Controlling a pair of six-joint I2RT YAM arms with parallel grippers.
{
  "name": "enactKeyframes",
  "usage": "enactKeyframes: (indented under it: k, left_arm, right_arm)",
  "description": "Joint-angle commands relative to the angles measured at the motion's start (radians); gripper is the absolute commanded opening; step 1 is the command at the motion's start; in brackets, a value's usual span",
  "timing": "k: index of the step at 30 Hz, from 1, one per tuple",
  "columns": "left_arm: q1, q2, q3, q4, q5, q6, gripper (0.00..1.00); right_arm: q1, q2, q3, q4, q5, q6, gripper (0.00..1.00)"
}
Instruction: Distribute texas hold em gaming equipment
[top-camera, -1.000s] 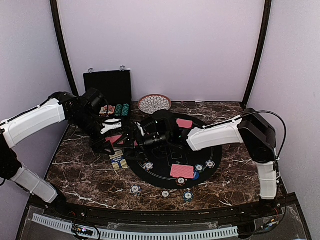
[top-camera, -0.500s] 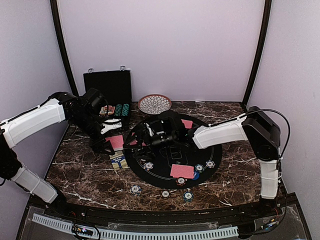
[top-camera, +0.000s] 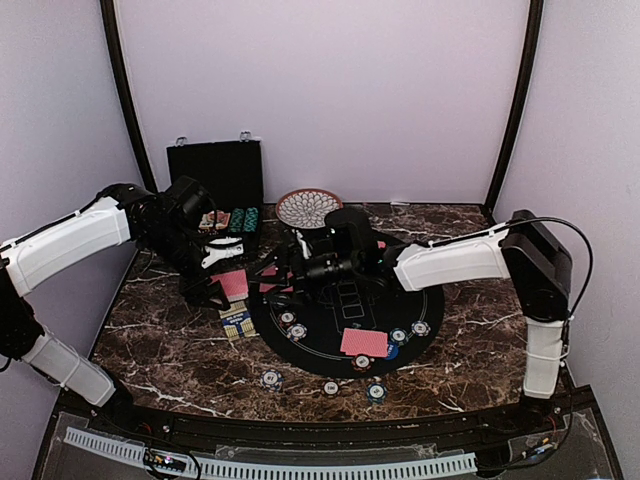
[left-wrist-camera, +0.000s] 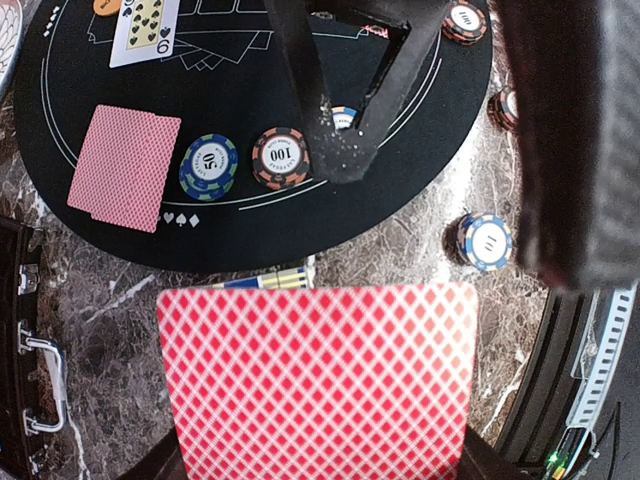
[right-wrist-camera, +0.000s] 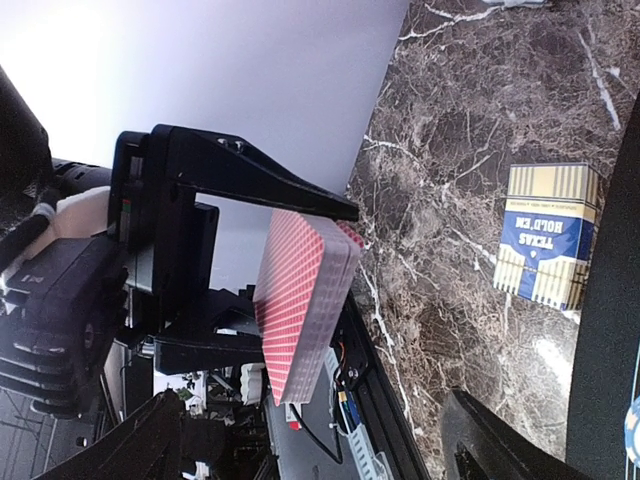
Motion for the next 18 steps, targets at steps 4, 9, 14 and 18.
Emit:
enactKeyframes:
  k: [4,9,14,18]
  left_arm:
    - [-0.003,-0.021,0.043,-0.011,0.036,-0.006,0.0]
    - [-0.003,-0.015,0.049,-0.015,0.041,-0.007,0.0]
    - [-0.004,-0.015,0.047,-0.017,0.038,-0.006,0.0]
    - [-0.003,-0.013,0.044,-0.014,0.04,-0.007,0.0]
  right_arm:
    - [0.022,0.06,0.04,0.101,-0.033,0.054,0.85]
    - [0.028,0.1,0.077,0.148,-0.041,0.09,0.82]
    - [0.035,0.125,0.084,0.206,-0.048,0.13,0.81]
    - [0.036,0.147,0.107,0.215,-0.047,0.143,0.81]
